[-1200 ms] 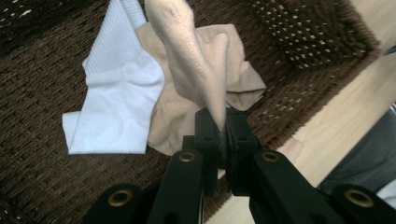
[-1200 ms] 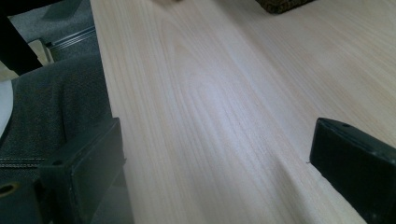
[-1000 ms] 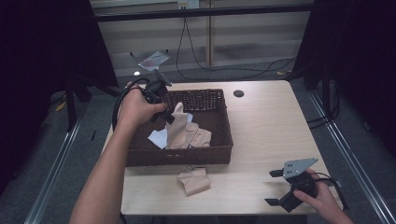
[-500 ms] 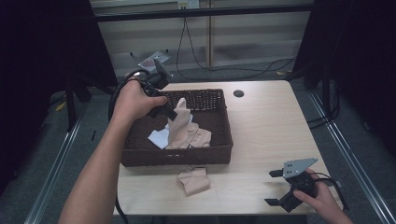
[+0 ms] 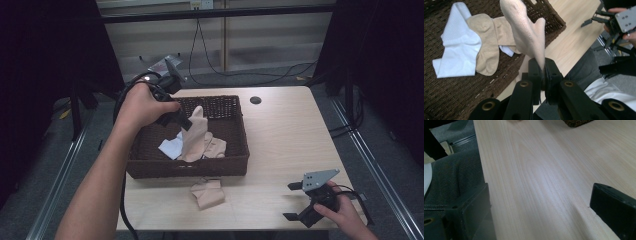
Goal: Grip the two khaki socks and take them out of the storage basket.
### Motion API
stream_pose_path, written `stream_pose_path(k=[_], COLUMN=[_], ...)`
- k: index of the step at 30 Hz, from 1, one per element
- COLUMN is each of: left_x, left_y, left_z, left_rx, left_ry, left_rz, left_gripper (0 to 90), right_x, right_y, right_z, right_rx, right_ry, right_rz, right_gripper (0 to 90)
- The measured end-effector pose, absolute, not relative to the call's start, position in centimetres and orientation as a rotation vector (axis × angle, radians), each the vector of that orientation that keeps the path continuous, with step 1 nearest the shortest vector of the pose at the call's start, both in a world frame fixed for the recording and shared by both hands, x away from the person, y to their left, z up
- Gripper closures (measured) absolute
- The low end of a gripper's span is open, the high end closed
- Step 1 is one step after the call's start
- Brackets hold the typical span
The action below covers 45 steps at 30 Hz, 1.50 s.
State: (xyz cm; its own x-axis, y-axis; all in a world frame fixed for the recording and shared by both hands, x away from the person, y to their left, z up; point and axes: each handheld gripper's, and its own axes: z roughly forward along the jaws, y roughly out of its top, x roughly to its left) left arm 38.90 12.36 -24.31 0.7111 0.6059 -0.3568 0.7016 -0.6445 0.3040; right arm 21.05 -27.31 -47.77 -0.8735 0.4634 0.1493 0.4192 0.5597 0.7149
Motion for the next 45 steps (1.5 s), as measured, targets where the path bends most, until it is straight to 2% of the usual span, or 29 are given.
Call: stream_pose_path(k=[14,45], left_x=[37.5,34.8], left_y=[11.7,9.9], left_z=[-24.5,-31.2], left_rx=[2.527,2.590], left_ry=[0.914,0.775], left_rz=[-0.348,-0.351], left_gripper=[85.1,83.4], right_x=[21.0,20.9], right_y=[-27.4,-27.4], right_z=[-47.7,-47.6], right_rx=[0.774,0.779], right_ry=[2.724,2.727], right_rz=[1.228,1.226], right_gripper=[2.7,2.7])
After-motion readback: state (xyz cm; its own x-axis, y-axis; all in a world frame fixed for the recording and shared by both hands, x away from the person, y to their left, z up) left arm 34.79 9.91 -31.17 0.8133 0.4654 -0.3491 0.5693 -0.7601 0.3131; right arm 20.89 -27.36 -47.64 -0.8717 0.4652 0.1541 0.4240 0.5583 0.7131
